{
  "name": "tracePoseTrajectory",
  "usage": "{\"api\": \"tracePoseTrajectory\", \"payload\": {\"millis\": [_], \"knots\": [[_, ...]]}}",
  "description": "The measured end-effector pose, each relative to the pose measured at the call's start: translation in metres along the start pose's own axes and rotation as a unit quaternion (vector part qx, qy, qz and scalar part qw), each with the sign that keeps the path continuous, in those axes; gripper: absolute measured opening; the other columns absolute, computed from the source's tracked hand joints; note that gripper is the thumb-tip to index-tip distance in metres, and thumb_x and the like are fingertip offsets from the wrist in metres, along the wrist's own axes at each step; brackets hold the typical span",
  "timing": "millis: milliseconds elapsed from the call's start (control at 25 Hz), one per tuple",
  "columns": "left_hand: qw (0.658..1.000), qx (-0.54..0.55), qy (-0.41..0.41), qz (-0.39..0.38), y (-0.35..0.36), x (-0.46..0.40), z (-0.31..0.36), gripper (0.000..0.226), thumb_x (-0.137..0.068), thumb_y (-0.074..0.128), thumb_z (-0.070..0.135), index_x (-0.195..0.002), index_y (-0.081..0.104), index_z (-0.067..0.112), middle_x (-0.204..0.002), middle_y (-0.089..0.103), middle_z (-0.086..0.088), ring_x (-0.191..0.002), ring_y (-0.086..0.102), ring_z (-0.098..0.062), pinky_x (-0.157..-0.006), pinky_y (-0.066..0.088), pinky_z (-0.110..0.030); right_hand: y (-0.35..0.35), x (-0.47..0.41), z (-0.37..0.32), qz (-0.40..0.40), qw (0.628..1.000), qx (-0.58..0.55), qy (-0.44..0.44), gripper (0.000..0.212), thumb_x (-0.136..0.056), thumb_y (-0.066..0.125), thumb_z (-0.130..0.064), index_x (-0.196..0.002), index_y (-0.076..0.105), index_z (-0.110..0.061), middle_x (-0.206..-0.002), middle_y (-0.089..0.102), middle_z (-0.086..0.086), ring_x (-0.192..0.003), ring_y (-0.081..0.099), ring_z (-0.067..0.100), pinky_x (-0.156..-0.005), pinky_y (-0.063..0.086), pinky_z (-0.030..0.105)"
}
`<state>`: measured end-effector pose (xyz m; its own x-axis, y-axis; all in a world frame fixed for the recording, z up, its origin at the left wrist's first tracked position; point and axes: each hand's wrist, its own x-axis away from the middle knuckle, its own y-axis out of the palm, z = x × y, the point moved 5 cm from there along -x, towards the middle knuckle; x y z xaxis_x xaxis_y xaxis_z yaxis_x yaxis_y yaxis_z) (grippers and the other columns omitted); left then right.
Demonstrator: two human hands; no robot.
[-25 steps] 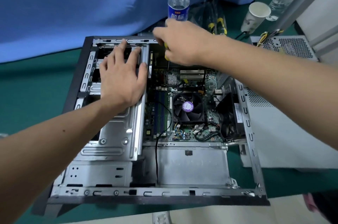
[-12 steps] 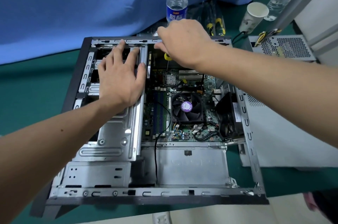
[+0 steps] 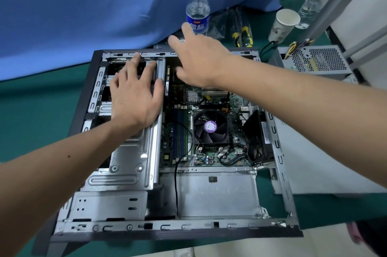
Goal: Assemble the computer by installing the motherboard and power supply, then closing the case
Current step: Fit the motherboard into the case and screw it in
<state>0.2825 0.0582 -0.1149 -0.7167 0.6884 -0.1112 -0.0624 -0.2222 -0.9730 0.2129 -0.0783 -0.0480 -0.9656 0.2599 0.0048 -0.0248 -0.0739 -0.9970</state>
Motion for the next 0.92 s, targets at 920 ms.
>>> {"api": "tracePoseTrajectory", "payload": {"millis": [920], "knots": [[1.0,0.003,0.002,-0.005,0.0,0.0,0.001,0.056,-0.098,0.024,0.051,-0.148,0.038,0.03,-0.163,0.019,-0.007,-0.146,0.021,-0.029,-0.116,0.017,-0.05,-0.008,-0.012,0.014,-0.088,0.994,-0.07,0.015,0.009,-0.09,0.053,-0.011,-0.092,0.045,-0.012,-0.101,0.047,0.012,-0.083,0.046,0.03,-0.066,0.035,0.034]]}}
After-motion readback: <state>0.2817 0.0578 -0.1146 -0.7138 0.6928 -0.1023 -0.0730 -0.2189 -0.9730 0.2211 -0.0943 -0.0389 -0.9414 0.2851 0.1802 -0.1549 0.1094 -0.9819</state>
